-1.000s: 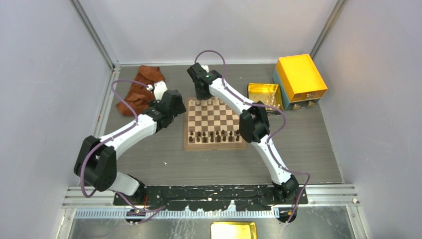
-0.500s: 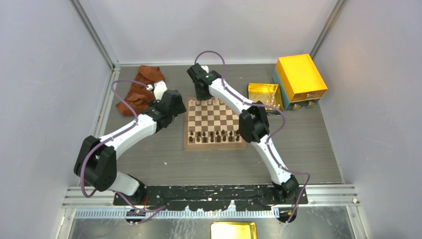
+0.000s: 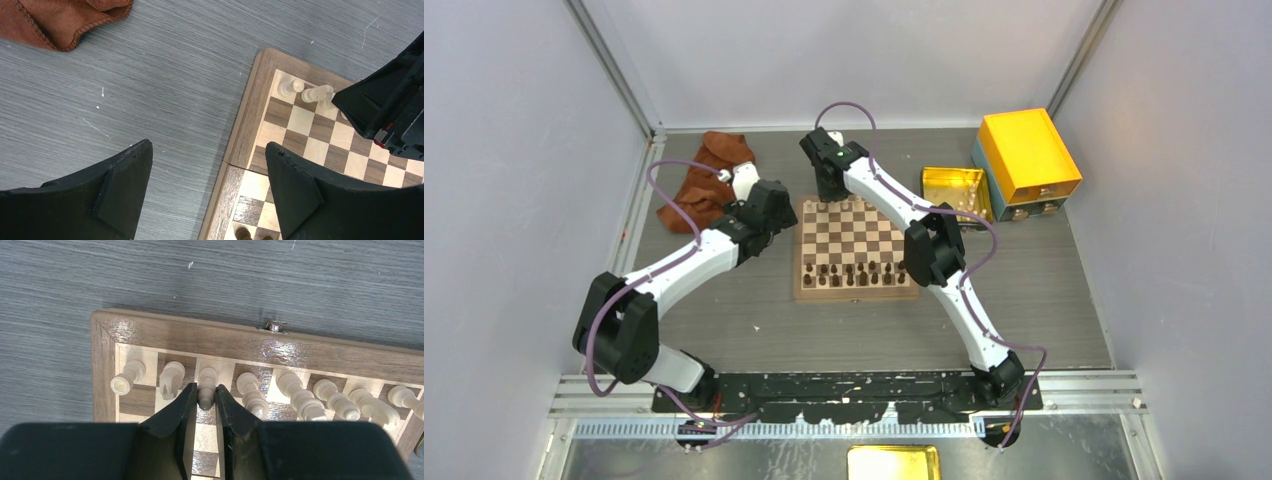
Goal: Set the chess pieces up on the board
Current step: Place the chess piece on the chessboard.
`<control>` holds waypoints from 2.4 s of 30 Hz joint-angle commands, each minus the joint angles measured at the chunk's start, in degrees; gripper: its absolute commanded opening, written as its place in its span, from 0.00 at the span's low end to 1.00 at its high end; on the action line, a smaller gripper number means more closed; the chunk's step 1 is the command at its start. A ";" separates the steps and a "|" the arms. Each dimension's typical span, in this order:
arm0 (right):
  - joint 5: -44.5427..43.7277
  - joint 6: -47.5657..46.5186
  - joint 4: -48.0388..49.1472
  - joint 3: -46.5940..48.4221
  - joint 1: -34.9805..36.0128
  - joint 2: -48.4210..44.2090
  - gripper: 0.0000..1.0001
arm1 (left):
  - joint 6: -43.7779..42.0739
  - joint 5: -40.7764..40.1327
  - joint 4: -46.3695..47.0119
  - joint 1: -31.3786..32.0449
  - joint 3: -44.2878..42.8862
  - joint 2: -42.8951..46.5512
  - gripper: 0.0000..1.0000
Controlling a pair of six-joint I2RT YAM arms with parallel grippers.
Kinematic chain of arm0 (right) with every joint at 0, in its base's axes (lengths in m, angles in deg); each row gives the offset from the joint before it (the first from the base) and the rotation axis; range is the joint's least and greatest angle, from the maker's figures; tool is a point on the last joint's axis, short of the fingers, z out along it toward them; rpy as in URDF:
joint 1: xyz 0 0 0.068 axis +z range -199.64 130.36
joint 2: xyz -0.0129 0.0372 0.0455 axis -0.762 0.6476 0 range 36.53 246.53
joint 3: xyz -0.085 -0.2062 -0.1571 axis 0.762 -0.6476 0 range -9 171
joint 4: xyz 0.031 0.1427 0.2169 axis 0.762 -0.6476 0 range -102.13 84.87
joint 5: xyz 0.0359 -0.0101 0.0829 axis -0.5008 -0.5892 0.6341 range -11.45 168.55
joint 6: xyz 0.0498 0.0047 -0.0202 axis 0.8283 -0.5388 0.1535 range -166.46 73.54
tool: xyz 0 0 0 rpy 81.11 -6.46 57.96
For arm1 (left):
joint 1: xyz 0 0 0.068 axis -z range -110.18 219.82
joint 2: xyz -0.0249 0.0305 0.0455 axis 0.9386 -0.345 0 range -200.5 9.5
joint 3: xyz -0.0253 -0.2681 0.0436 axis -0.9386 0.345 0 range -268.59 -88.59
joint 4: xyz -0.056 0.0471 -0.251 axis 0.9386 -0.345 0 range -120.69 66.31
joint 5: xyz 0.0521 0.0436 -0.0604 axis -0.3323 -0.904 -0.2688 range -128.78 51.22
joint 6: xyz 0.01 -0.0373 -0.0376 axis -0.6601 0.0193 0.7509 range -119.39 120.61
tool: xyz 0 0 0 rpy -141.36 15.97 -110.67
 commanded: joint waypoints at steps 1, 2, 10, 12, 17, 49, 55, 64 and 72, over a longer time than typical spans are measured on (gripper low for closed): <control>0.22 0.02 0.98 0.95 -0.17 -0.87 0.27 | 0.46 -0.73 2.98 -0.25 -1.30 -0.28 0.84; 0.26 0.00 0.91 0.98 -0.20 -0.83 0.27 | 0.45 -0.73 2.96 -0.25 -1.28 -0.23 0.84; 0.05 -0.53 0.98 1.15 -0.12 -1.20 0.30 | 0.36 -0.81 2.78 -0.25 -1.45 -0.37 0.84; 0.04 -0.59 0.98 1.24 -0.20 -1.25 0.30 | 0.28 -0.88 2.78 -0.25 -1.47 -0.37 0.84; 0.09 -0.78 0.97 1.42 -0.18 -1.61 0.31 | 0.27 -0.90 2.81 -0.25 -1.58 -0.49 0.84; -1.10 -1.73 2.43 -0.22 -0.12 -5.50 0.31 | 0.27 -1.33 2.41 -0.25 -1.42 0.00 0.84; -1.61 -2.08 2.73 -0.34 -0.05 -6.49 0.31 | 0.27 -1.34 2.41 -0.25 -1.28 0.05 0.84; -2.67 -3.07 3.42 -1.41 0.66 -9.56 0.31 | 0.27 -1.53 2.34 -0.25 -1.32 0.11 0.84; -7.00 -4.92 8.75 -10.56 1.01 -20.61 0.33 | -0.18 -1.31 1.78 -0.25 -2.09 0.66 0.89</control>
